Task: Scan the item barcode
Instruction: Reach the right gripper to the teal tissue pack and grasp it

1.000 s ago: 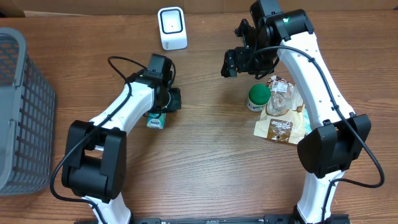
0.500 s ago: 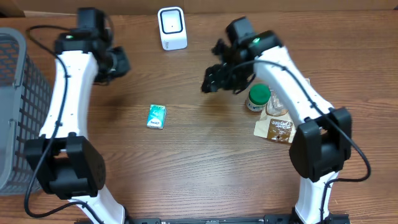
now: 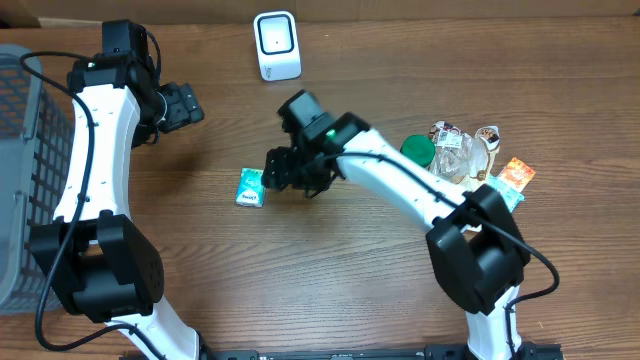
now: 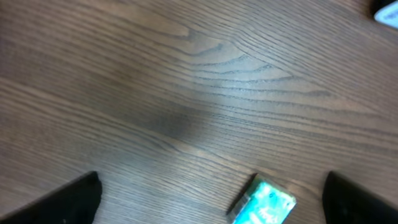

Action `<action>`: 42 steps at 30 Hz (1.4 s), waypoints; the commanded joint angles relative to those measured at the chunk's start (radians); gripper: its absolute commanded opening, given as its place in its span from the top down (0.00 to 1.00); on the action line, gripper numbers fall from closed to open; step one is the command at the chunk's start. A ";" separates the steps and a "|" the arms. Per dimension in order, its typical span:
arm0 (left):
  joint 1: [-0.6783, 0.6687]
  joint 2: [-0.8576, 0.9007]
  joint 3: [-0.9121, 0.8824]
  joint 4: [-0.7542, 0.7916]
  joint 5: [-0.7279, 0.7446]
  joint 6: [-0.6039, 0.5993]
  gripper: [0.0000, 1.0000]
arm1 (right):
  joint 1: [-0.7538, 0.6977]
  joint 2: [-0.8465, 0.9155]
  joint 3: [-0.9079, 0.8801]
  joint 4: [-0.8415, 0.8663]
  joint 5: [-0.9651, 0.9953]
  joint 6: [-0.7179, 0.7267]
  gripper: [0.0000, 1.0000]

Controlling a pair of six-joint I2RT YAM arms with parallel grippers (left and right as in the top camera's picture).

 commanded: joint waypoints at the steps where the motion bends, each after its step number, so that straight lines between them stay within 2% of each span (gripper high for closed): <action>1: 0.000 0.002 -0.013 0.000 -0.019 0.005 0.00 | 0.055 0.000 -0.032 0.021 0.151 0.153 0.28; 9: 0.000 0.002 -0.013 -0.009 -0.019 0.005 0.00 | 0.131 0.000 -0.070 0.109 0.212 0.153 0.23; 16: 0.014 0.002 -0.013 0.010 -0.019 0.141 0.00 | 0.133 0.013 -0.069 0.174 0.199 0.145 0.25; 20: 0.034 0.002 -0.013 0.013 -0.020 0.188 0.00 | 0.135 0.028 -0.070 0.201 0.199 0.145 0.28; 28: 0.074 0.002 -0.013 0.025 -0.019 0.189 0.00 | 0.137 0.097 -0.070 0.237 0.179 0.153 0.36; 33: 0.081 0.002 -0.013 0.026 -0.019 0.189 0.00 | 0.137 0.140 -0.070 0.257 0.166 0.157 0.44; 37: 0.080 0.002 -0.013 0.025 -0.019 0.188 0.01 | 0.137 0.170 -0.070 0.267 0.145 0.158 0.54; 42: 0.080 0.002 -0.013 0.029 -0.015 0.188 0.00 | 0.137 0.173 -0.070 0.267 0.147 0.145 0.81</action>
